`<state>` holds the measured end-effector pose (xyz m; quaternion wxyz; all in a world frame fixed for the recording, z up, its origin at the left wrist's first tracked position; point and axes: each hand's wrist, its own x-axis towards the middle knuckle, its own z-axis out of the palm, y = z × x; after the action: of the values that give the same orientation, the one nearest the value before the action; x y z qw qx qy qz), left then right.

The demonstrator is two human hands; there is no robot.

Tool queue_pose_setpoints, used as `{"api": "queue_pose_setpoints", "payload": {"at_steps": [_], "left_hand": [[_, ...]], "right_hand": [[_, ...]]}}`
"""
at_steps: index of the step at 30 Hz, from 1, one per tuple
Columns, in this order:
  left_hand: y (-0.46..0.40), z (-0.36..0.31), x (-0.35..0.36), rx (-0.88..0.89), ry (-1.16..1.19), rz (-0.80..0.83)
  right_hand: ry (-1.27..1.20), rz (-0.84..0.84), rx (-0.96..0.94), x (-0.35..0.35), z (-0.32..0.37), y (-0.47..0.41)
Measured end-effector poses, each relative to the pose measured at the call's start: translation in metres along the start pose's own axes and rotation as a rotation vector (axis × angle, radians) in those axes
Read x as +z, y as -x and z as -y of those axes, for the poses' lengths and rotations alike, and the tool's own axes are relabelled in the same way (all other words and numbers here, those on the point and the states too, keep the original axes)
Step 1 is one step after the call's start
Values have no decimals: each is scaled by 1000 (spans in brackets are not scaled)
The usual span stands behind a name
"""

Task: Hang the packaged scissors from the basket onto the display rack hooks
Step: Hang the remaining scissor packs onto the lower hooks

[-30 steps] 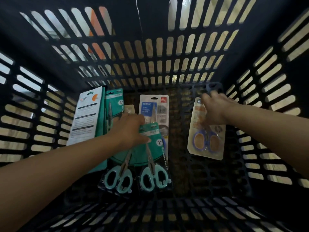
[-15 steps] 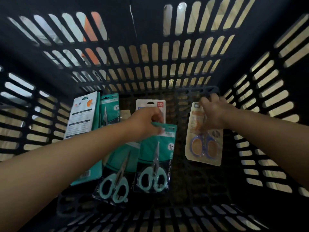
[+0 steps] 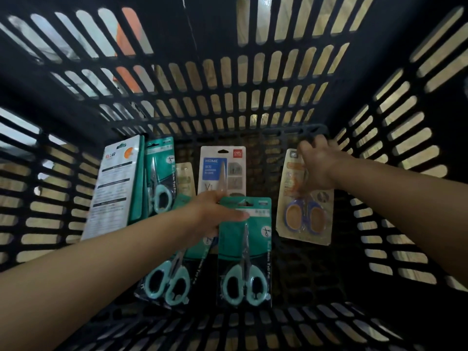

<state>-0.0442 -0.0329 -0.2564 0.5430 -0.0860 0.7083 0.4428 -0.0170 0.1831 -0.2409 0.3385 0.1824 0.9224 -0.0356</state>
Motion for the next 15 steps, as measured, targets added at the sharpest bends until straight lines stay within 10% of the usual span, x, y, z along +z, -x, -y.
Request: {"api": "queue_pose_setpoints", "payload": {"at_steps": [15], "left_hand": [[23,44,10,-115,17,156]], "right_hand": [[13,90,39,-4,0,3]]}}
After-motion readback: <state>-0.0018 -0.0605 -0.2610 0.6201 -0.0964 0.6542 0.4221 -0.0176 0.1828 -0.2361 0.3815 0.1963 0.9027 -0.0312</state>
